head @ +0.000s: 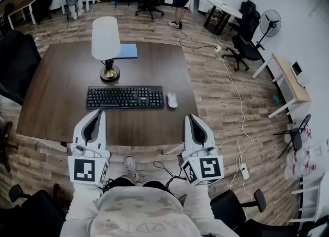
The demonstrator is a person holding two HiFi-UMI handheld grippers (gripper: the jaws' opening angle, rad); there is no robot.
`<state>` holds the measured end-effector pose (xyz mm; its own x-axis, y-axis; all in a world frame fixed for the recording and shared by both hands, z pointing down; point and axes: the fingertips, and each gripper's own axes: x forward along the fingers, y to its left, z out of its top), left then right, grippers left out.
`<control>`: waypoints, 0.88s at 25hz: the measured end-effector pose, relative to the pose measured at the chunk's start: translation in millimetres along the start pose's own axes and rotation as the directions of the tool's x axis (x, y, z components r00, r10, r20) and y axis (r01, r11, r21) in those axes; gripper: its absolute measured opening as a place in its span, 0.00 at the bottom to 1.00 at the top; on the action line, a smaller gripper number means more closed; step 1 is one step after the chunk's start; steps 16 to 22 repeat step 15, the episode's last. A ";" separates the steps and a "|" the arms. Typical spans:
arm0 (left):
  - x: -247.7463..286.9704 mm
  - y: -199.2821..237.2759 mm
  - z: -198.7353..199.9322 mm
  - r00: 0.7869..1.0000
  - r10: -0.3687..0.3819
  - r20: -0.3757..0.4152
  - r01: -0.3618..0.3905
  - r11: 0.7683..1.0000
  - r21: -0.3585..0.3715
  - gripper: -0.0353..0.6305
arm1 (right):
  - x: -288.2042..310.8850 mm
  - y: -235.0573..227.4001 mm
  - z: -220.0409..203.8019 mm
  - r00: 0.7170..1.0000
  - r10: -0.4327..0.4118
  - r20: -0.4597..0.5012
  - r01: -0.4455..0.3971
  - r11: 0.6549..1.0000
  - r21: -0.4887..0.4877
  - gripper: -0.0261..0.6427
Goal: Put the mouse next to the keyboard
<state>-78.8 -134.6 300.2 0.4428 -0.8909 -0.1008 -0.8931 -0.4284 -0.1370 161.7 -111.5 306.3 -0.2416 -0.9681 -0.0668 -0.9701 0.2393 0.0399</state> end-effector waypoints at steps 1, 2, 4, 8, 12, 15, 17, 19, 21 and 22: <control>0.1 0.2 0.2 1.000 0.000 0.000 0.000 1.000 0.000 0.06 | 0.2 0.1 0.1 1.000 0.000 0.000 0.000 1.000 0.001 0.05; 0.3 0.1 0.5 1.000 0.000 0.000 0.000 1.000 0.000 0.06 | 0.3 -0.1 0.4 1.000 0.000 0.000 0.000 1.000 0.001 0.05; 0.9 -0.5 0.7 1.000 0.000 0.000 0.000 1.000 0.002 0.06 | 0.3 -1.1 0.8 1.000 -0.001 0.002 0.001 1.000 0.000 0.05; 1.2 -0.4 0.1 1.000 0.003 0.000 -0.003 1.000 0.001 0.06 | 0.8 -2.0 1.6 1.000 -0.001 0.006 0.001 1.000 -0.002 0.05; 1.2 1.5 1.3 1.000 0.004 -0.001 -0.004 1.000 0.001 0.06 | 2.3 -0.7 3.3 1.000 -0.002 0.004 0.002 1.000 -0.004 0.05; 0.7 1.8 2.3 1.000 0.005 -0.001 -0.005 1.000 0.001 0.06 | 2.2 -0.1 4.7 1.000 0.000 0.005 0.000 1.000 -0.004 0.05; 0.7 1.8 2.3 1.000 0.005 -0.001 -0.005 1.000 0.001 0.06 | 2.2 -0.1 4.7 1.000 0.000 0.005 0.000 1.000 -0.004 0.05; 0.7 1.8 2.3 1.000 0.005 -0.001 -0.005 1.000 0.001 0.06 | 2.2 -0.1 4.7 1.000 0.000 0.005 0.000 1.000 -0.004 0.05; 0.7 1.8 2.3 1.000 0.005 -0.001 -0.005 1.000 0.001 0.06 | 2.2 -0.1 4.7 1.000 0.000 0.005 0.000 1.000 -0.004 0.05; 0.7 1.8 2.3 1.000 0.005 -0.001 -0.005 1.000 0.001 0.06 | 2.2 -0.1 4.7 1.000 0.000 0.005 0.000 1.000 -0.004 0.05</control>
